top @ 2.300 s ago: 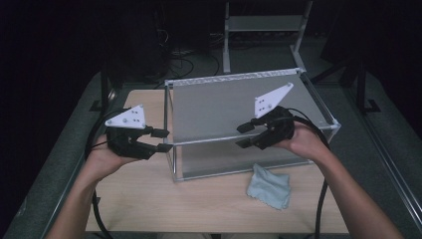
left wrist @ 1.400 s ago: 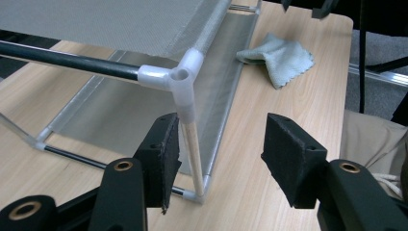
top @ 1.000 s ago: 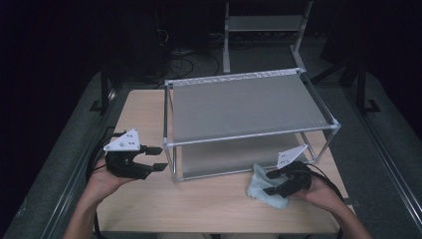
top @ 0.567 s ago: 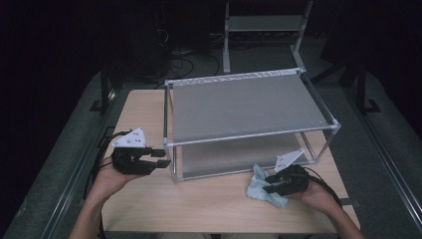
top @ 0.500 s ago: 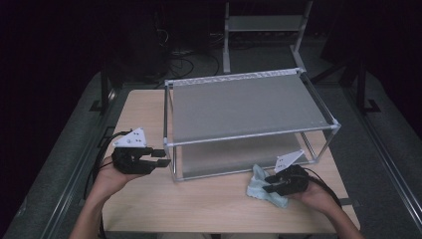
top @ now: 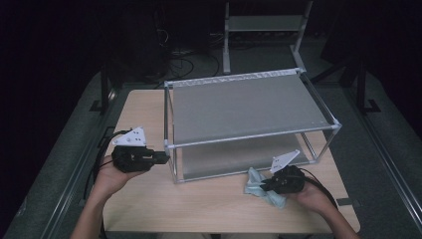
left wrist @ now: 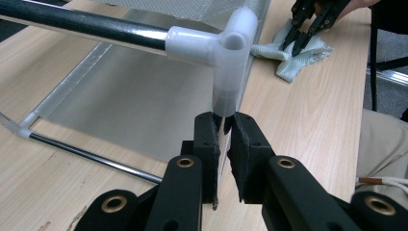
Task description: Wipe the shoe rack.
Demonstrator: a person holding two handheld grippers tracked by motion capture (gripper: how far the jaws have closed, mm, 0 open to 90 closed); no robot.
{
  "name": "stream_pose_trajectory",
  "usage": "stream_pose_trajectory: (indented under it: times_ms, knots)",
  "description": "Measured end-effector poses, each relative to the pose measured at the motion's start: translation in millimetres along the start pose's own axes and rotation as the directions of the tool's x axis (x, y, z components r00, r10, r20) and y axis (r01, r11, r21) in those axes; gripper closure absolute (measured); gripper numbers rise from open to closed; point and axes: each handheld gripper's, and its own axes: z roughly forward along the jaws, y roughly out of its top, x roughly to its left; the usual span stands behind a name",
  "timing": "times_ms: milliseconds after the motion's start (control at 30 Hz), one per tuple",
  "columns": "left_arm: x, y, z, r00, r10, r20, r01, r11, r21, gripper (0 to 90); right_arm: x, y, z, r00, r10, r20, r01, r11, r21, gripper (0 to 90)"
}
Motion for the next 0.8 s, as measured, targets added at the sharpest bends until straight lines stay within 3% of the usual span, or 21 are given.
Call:
stream_pose_trajectory:
  times_ms: [200, 800]
  knots:
    - [3.0, -0.2, 0.1, 0.9997, 0.001, 0.025, -0.001, 1.0, -0.004, 81.3, -0.2, 4.0, 1.3, 0.9999, 0.0, -0.011, 0.0, 1.0, 0.011, 81.5]
    - [6.0, 2.0, 1.3, 0.9996, 0.005, 0.028, -0.005, 1.0, 0.005, 81.5, 4.3, 9.9, 2.8, 0.9994, -0.015, -0.032, 0.015, 1.0, -0.014, 82.4]
